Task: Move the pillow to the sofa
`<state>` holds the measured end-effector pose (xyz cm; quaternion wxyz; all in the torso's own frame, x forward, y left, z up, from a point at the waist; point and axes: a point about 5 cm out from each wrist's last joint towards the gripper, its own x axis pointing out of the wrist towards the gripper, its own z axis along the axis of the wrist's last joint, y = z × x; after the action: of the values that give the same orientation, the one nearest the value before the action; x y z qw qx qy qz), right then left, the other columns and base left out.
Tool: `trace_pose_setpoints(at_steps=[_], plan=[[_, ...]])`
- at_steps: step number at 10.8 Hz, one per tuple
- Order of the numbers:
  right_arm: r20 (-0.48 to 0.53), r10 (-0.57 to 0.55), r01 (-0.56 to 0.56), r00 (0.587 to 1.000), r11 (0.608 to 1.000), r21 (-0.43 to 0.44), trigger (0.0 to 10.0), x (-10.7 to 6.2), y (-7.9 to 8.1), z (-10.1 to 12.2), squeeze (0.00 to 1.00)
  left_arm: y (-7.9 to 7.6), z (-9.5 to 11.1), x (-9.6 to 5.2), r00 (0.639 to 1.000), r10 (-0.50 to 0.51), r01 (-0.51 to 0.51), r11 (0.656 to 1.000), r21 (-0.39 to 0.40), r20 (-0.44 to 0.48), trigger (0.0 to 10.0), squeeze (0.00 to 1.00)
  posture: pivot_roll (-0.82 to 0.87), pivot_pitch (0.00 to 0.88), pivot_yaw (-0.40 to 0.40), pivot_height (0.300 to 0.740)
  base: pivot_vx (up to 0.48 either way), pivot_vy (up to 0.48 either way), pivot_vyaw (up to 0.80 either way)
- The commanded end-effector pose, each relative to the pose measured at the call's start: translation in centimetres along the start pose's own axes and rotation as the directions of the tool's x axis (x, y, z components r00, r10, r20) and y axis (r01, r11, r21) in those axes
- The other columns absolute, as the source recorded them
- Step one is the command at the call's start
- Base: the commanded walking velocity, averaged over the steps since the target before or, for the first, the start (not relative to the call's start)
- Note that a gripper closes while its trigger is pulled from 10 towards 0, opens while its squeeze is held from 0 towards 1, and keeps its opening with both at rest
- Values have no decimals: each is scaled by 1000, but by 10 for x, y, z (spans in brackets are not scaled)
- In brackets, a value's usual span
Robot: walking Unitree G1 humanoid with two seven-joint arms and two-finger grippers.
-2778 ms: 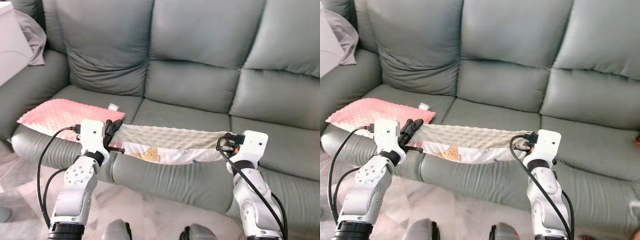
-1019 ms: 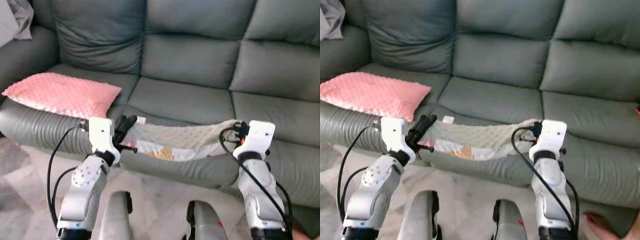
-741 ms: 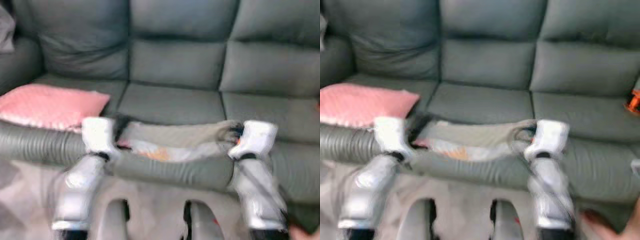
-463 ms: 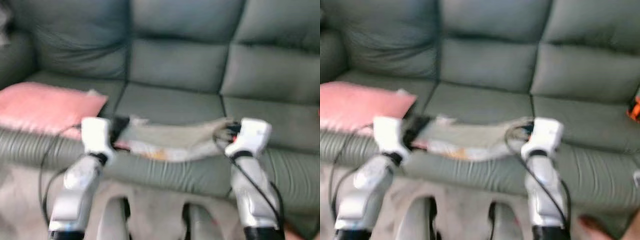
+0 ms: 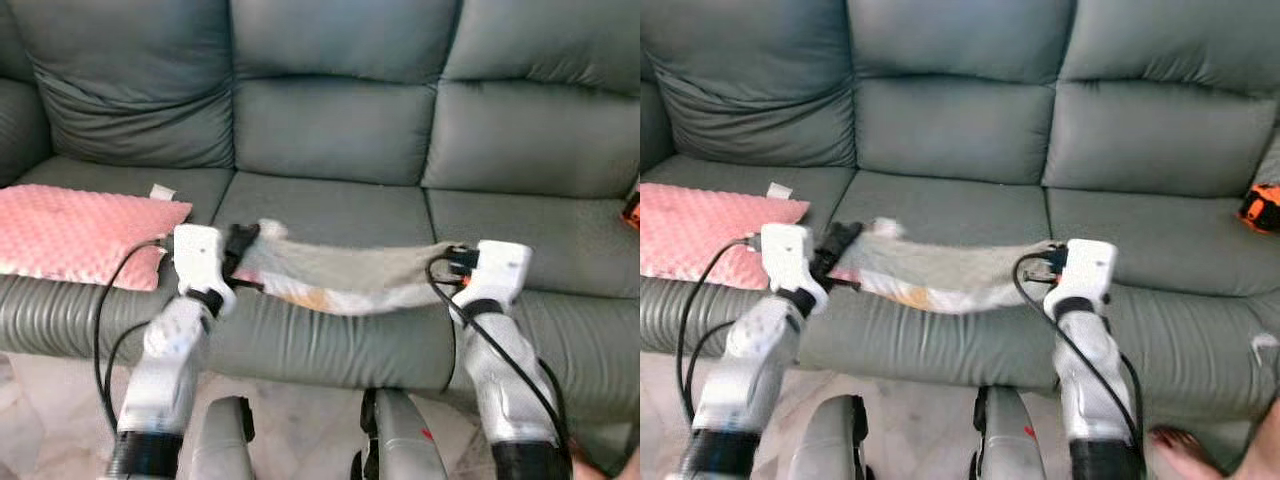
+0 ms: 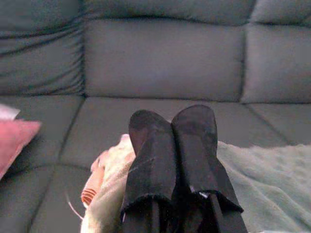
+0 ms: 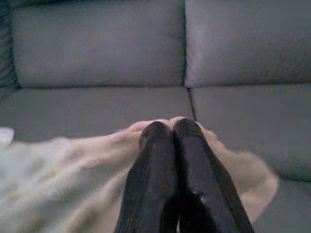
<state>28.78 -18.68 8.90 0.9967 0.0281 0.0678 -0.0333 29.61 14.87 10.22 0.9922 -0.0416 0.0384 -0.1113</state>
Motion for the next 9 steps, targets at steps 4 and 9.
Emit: trace_pose_setpoints(at_steps=[4,9], plan=[[112,41,-41,993,999,-3,10000,40,11,39,0,14,9,41,999,47,-47,999,19,10,10000,0,-29,147,1,611,0,0,0],[283,33,-9,959,996,-86,10000,70,11,92,0,35,48,75,979,149,-141,988,-64,136,10000,0,-47,232,-20,611,0,0,0]])
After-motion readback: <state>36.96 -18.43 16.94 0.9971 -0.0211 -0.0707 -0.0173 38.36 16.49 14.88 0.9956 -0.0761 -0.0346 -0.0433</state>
